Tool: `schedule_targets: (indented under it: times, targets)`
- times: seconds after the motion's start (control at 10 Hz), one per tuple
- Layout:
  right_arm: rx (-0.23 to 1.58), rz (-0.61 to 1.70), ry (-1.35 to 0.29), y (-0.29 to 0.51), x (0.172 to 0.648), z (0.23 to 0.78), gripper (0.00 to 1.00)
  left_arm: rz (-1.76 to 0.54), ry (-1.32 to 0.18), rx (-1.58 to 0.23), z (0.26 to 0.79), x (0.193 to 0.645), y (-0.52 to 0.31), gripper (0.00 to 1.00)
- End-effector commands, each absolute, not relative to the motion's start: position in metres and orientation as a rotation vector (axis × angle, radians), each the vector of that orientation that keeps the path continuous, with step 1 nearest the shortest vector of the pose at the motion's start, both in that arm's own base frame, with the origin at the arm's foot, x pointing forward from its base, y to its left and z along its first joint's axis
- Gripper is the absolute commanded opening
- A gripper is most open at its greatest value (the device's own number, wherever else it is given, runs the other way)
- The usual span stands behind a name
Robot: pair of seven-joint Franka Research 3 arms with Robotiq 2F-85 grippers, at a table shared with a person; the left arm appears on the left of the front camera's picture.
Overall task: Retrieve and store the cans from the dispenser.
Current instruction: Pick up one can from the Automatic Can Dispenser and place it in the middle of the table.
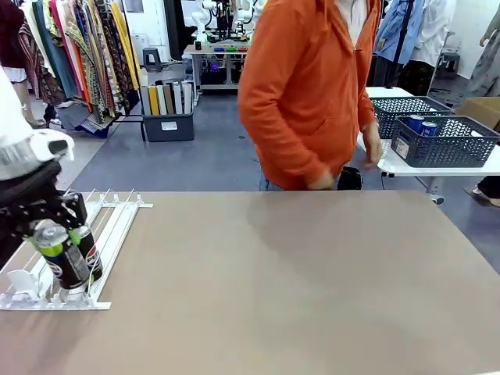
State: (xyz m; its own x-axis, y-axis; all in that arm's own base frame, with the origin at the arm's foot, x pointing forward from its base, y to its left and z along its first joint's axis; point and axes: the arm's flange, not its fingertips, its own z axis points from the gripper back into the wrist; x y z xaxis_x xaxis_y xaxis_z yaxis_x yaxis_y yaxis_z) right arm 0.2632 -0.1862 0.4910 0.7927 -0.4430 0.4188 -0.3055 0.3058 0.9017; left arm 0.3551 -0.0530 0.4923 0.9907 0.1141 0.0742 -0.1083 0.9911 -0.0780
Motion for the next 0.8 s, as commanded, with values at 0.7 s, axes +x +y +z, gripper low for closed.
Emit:
schedule_targets:
  times: [0.7]
  targets:
    - [1.308,-0.096,-0.727,-0.185,0.266,0.495,1.00,-0.004,-0.299,-0.318,0.615,0.271,0.018,0.00]
